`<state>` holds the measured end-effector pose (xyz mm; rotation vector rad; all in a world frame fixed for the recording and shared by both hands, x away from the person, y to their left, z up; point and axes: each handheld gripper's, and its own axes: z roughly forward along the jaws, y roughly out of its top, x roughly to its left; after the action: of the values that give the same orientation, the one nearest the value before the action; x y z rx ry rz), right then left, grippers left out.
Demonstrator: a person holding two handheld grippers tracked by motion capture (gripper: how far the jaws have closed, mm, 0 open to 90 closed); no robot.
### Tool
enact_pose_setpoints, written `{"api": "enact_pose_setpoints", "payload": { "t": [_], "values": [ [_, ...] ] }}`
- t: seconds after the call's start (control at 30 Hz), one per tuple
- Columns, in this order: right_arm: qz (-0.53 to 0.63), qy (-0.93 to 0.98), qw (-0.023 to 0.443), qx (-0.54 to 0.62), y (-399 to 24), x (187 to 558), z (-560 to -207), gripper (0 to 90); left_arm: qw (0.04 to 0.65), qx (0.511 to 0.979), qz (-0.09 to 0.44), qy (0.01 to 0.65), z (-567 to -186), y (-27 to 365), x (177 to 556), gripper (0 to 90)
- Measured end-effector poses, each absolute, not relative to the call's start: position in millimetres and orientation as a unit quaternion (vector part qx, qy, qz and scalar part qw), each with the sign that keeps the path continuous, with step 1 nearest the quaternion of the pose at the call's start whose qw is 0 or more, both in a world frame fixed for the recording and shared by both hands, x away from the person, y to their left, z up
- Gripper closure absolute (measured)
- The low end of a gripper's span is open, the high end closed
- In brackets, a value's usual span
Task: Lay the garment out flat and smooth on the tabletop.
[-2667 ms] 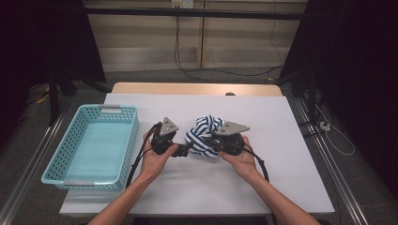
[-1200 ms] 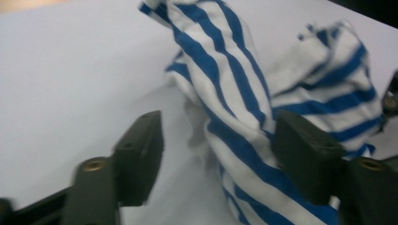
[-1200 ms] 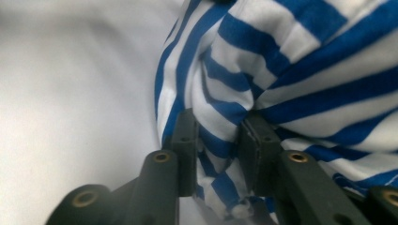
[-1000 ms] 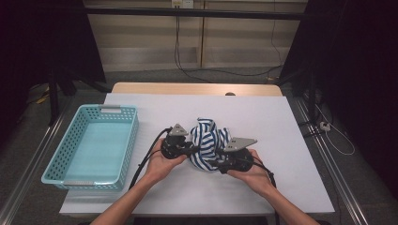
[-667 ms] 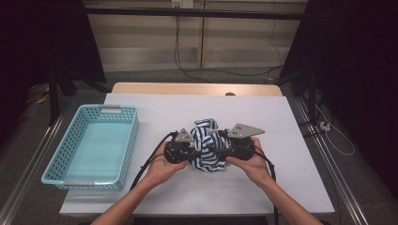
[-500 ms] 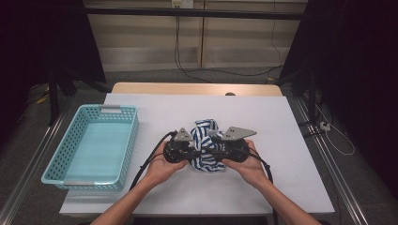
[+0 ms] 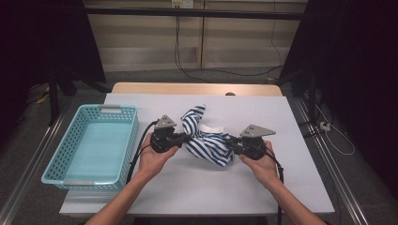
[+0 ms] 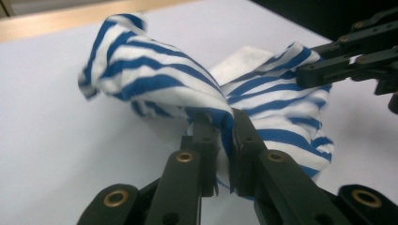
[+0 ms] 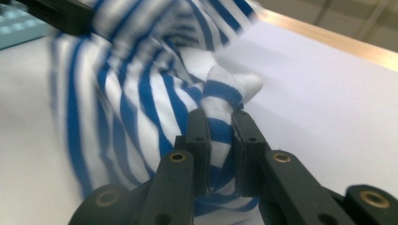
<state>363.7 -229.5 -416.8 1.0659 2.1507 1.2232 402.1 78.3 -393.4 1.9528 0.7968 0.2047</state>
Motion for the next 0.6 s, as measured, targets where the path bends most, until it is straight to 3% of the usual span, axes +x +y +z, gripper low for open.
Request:
{"api": "enact_pose_setpoints", "payload": {
  "t": [0.2,0.33,0.47,0.6],
  "values": [
    [0.409,0.785,0.228,0.406,-234,371,-425,80.0,0.449,0.830,0.054,0.327,-408,70,403,83.5],
    [0.398,0.809,0.193,0.387,-228,368,-442,77.6,0.422,0.838,0.067,0.339,-421,71,405,79.1],
    [0.409,0.811,0.190,0.373,-221,361,-439,74.4,0.397,0.843,0.078,0.355,-427,77,412,74.0],
    [0.429,0.812,0.173,0.357,-213,352,-437,72.2,0.393,0.832,0.110,0.376,-430,81,418,79.5]
  ]
}}
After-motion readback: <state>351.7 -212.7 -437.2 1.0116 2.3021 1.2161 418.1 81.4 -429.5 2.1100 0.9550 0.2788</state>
